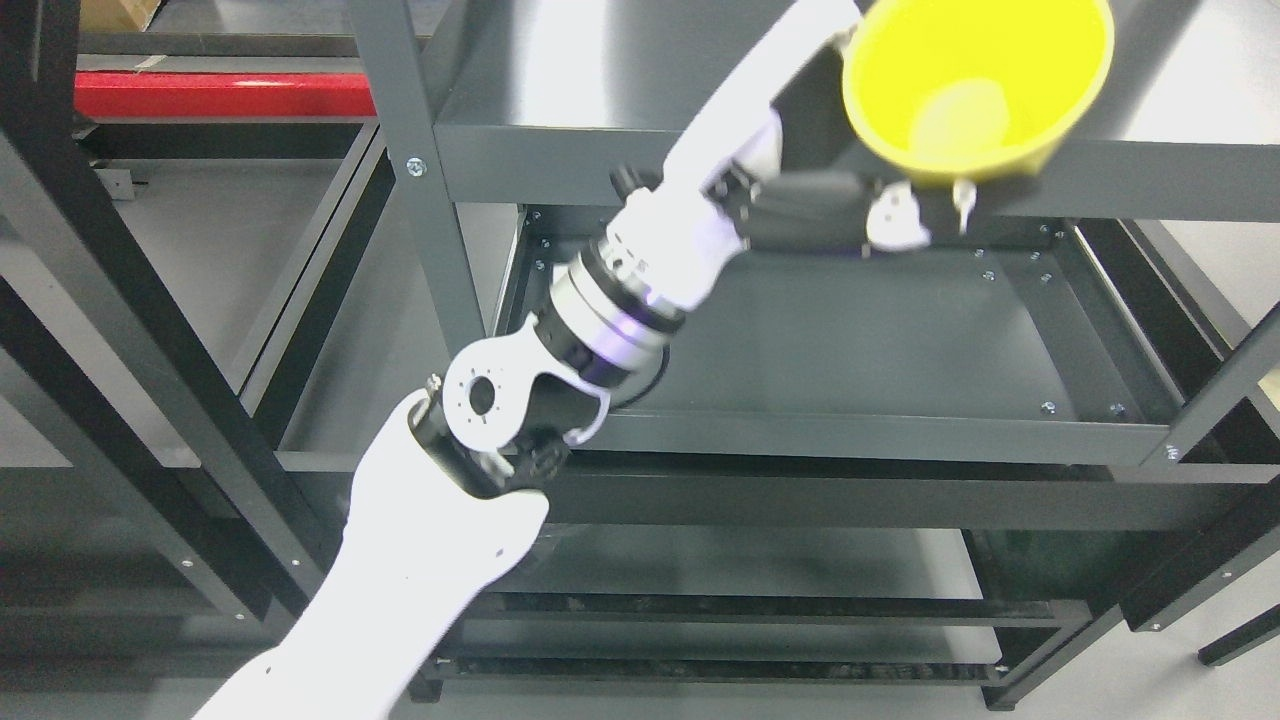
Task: Place yellow IKEA cup on middle right shelf
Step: 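Raise the yellow cup with the left hand onto the upper shelf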
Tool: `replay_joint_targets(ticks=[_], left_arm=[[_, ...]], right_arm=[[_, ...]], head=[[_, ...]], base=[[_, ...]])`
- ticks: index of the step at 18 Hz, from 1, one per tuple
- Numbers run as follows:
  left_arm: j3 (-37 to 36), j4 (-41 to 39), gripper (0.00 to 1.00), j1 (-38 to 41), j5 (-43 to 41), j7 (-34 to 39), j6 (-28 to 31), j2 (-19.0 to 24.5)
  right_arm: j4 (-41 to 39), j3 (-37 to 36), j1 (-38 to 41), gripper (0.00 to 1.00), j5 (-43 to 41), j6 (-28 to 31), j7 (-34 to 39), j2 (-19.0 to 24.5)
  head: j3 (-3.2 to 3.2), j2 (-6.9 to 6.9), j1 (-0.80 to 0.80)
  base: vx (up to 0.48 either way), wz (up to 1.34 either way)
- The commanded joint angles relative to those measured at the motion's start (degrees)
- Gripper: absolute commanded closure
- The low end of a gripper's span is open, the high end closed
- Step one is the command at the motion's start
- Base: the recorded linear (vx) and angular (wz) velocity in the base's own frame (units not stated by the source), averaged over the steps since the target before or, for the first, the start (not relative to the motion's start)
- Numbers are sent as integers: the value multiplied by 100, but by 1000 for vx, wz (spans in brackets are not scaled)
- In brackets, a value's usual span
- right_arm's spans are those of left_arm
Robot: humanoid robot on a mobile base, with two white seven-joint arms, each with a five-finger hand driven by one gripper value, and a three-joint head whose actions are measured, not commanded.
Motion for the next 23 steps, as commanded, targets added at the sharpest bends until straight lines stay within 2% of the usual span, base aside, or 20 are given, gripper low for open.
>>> replay_joint_targets(ticks=[1,3,8,11,13,16,19,23], left_arm=[[295,690,100,-1093,989,818,837,100],[295,1181,100,-1374,1561,1232,1418,100],[269,2456,100,-2367,2643,1435,2588,100],[-222,2992,99,-2413,2662,1444,2800,100],[-372,3309,95,-2404,2601,1444,2870,100],[-645,3679,79,-2395,2496,1435,2967,100],[-837,3688,54,-2395,2128,1392,2994,100],[-987,3557,26,-2404,1915,1339,2994,100]], right_arm=[[0,97,79,1,-141,5,-5,-100],[0,97,79,1,-141,5,-5,-100],[0,97,79,1,-141,5,-5,-100],[0,97,79,1,-141,5,-5,-100],[0,97,79,1,-141,5,-5,-100],[0,97,79,1,-141,5,-5,-100],[0,97,79,1,-141,5,-5,-100],[0,97,79,1,-141,5,-5,-100]], head=[[0,0,0],[0,0,0],[0,0,0],[0,0,0],[0,0,0],[0,0,0],[0,0,0],[0,0,0]], base=[[0,0],[0,0],[0,0],[0,0],[0,0],[0,0],[0,0],[0,0]])
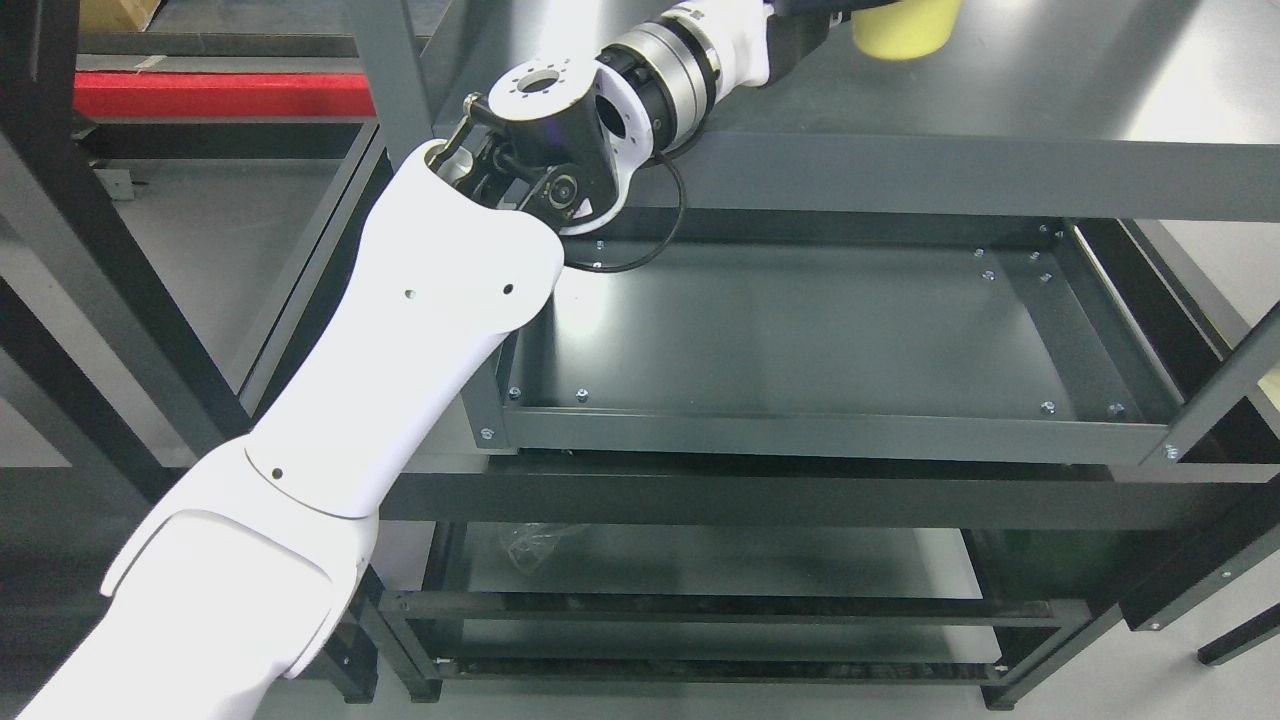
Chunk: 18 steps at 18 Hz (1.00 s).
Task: Place yellow IKEA cup on middle right shelf
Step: 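Release the yellow cup on the shelf and withdraw the left hand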
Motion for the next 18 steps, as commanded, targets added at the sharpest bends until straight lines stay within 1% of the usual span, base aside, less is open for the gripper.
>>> replay_joint_targets(ticks=[1,2,5,8,13,15,18], left_arm=[[-549,539,19,-58,-257,-36,7,101],[-567,494,11,-58,-266,-36,7,101],[-567,424,2,-58,-345,-36,-1,101],[-524,292,1,-58,-407,-36,-36,101],[-287,-262,1,-84,-546,-18,-98,101],[-111,-323,1,-102,-915,-18,-168,101],[65,-341,1,-119,-1714,-18,-589,101]], right_arm=[[0,97,79,1,-141,5,-7,-100],[0,97,79,1,-141,5,-7,-100],[0,97,79,1,-141,5,-7,-100],[0,97,79,1,-141,5,-7,-100],[0,97,79,1,-141,5,-7,-100],[0,97,79,1,-141,5,-7,-100],[0,97,79,1,-141,5,-7,-100]], head=[[0,0,0],[0,0,0],[0,0,0],[0,0,0],[0,0,0],[0,0,0],[0,0,0]], base=[[0,0],[0,0],[0,0],[0,0],[0,0],[0,0],[0,0]])
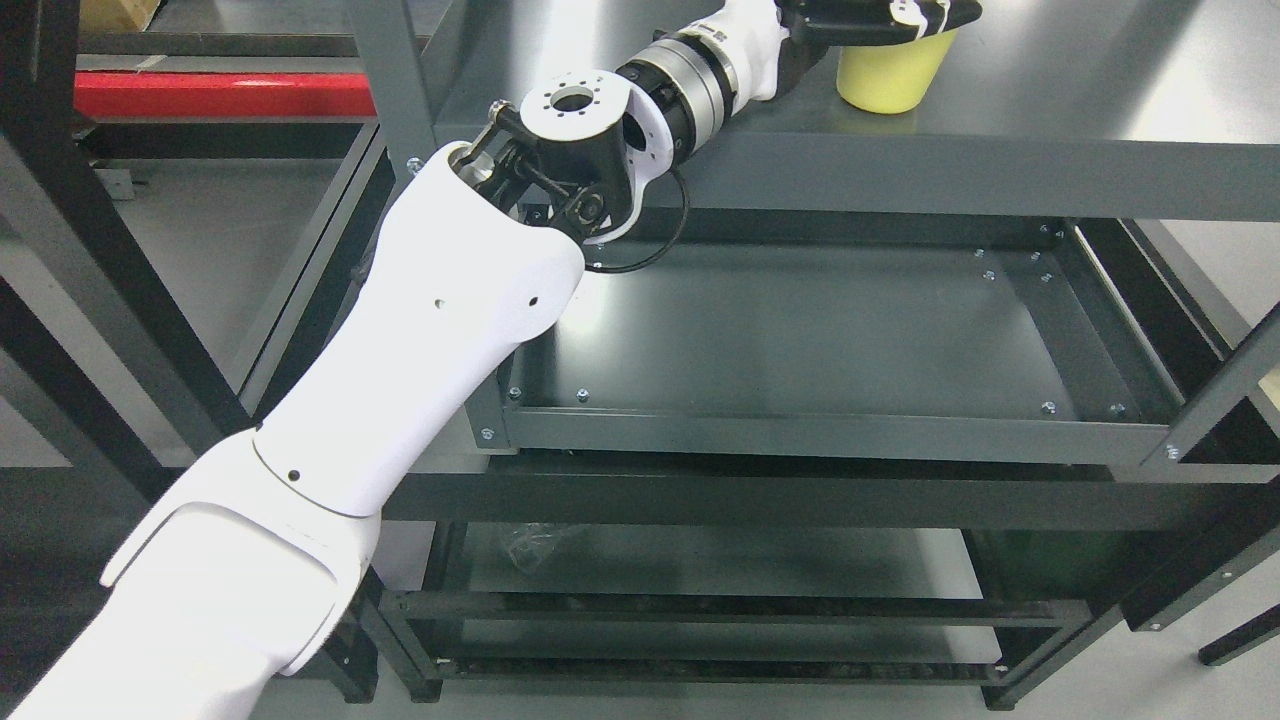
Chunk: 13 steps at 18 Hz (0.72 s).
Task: Place yellow IKEA cup on middle right shelf
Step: 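Release the yellow cup on the shelf and withdraw the left hand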
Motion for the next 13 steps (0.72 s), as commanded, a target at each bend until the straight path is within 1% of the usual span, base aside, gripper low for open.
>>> replay_joint_targets(ticks=[1,3,4,5,8,10,11,13], left_arm=[[367,-308,1,-31,-1224,5,-475,100],[420,-308,1,-23,-1725,5,-896,100],[481,-317,1,-31,-1841,-4,-1116,100],[491,-395,1,-31,-1860,-4,-1179,100],[386,-808,1,-5,-1851,-21,-1154,100],[210,-915,1,4,-1781,-327,-1127,100],[209,-923,1,-5,-1694,-512,-1118,100],[201,-924,2,-40,-1212,-724,-1040,100]], right_arm=[[0,97,79,1,-141,5,2,-100],[0,97,79,1,-141,5,2,-100],[0,97,79,1,-141,5,2,-100],[0,97,79,1,-141,5,2,-100],[0,97,79,1,-141,5,2,-100],[0,97,79,1,-141,5,2,-100],[0,97,79,1,-141,5,2,-100],[0,97,79,1,-141,5,2,-100]], head=[[0,0,0],[0,0,0],[0,0,0],[0,0,0],[0,0,0],[0,0,0],[0,0,0],[0,0,0]], base=[[0,0],[0,0],[0,0],[0,0],[0,0],[0,0],[0,0],[0,0]])
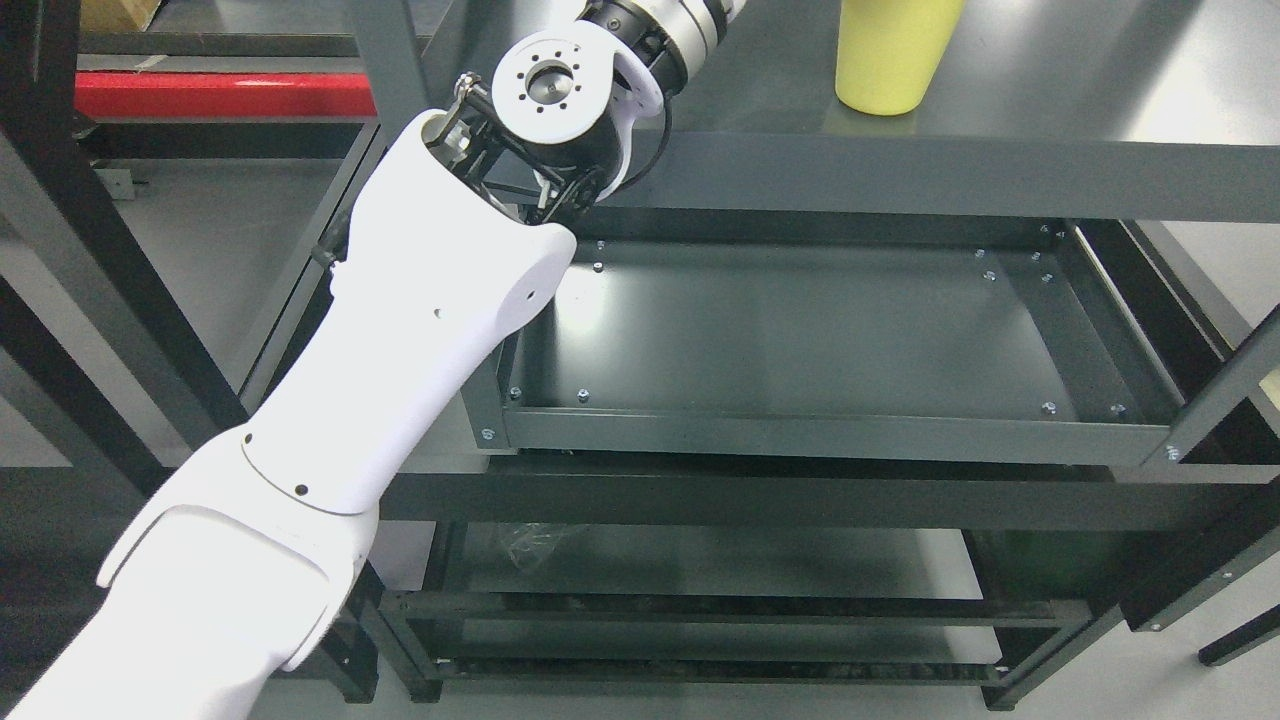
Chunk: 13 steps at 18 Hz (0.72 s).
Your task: Place yellow IKEA cup on middle right shelf
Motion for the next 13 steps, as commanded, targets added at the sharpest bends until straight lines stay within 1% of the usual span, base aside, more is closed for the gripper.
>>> replay_joint_targets(ticks=[1,3,4,9,13], left_arm=[[-56,-421,2,-34,733,-290,215,100],[-48,-421,2,-86,1437,-290,339,100],[-48,-421,2,-139,1649,-290,348,100],[-83,-543,1,-271,2256,-290,471,100],[-92,-728,1,-359,2363,-290,480,100]], right_arm=[[0,97,79,1,-141,5,3,-100],[0,97,79,1,-141,5,3,-100],[0,97,79,1,-141,5,3,-100],[0,97,79,1,-141,5,3,-100],[0,97,79,1,-141,5,3,-100]], head=[[0,0,0],[0,0,0],[0,0,0],[0,0,0],[0,0,0]], base=[[0,0],[0,0],[0,0],[0,0],[0,0]])
